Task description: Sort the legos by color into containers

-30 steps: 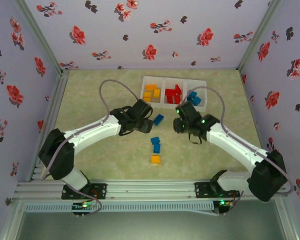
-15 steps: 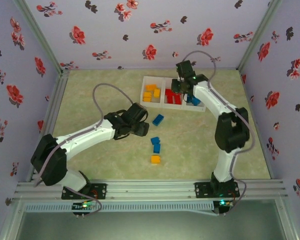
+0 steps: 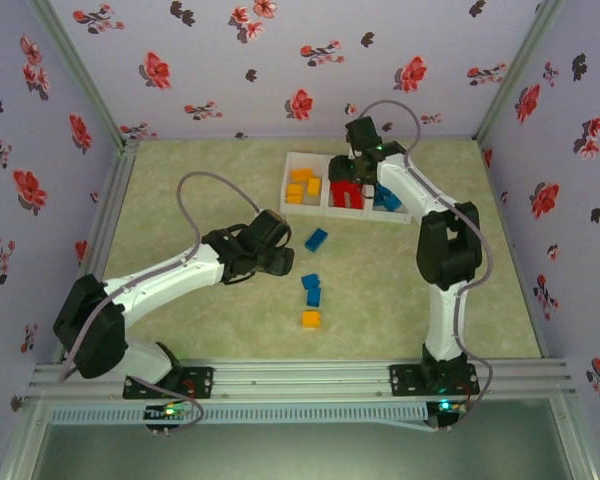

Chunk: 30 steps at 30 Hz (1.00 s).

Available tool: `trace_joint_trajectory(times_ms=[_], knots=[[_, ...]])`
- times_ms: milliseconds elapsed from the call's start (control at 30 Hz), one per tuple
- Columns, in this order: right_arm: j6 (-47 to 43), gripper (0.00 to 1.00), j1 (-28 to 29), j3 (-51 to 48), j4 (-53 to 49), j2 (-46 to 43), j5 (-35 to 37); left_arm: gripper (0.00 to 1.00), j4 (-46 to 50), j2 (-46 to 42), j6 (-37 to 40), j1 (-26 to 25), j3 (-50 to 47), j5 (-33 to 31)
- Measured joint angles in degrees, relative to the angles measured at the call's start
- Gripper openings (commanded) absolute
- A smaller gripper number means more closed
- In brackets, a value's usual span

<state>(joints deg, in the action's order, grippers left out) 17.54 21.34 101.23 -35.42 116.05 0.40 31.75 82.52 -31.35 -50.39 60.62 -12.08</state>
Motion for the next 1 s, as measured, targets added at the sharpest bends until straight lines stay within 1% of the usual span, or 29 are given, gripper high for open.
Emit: trace_joint_trajectory(times_ms=[167, 333, 467, 700, 800, 1000], knots=[[0.0, 0.72, 0.02, -8.2, 1.44, -7.39, -0.63, 0.65, -0.09, -1.33, -2.82, -1.57, -1.38, -0.35], [0.0, 0.72, 0.44, -15.85, 3.56, -14.91, -1.11, 0.65, -0.07, -1.7, -6.21, -4.48, -3.1, -1.01], [0.0, 0.73, 1.6, -20.02, 4.74, -18.12, -1.09, 0.65, -0.04, -2.8, -10.03, -7.02, -5.16, -1.49], [0.02, 0.73, 3.32, -24.98, 5.25, -20.5, -1.07, 0.66, -1.33, -4.79, -17.77, -13.9, -8.63, -1.6], [0.07, 0.73, 3.32, -26.51, 5.7, -21.18, -1.05, 0.66, -1.31, -3.08, -19.96, -16.72, -8.72, -1.38], [1.38, 0.73, 4.55, -32.0, 7.5, -24.65, -0.59, 0.67, -1.09, 4.92, -24.5, -22.75, -5.29, -1.99]])
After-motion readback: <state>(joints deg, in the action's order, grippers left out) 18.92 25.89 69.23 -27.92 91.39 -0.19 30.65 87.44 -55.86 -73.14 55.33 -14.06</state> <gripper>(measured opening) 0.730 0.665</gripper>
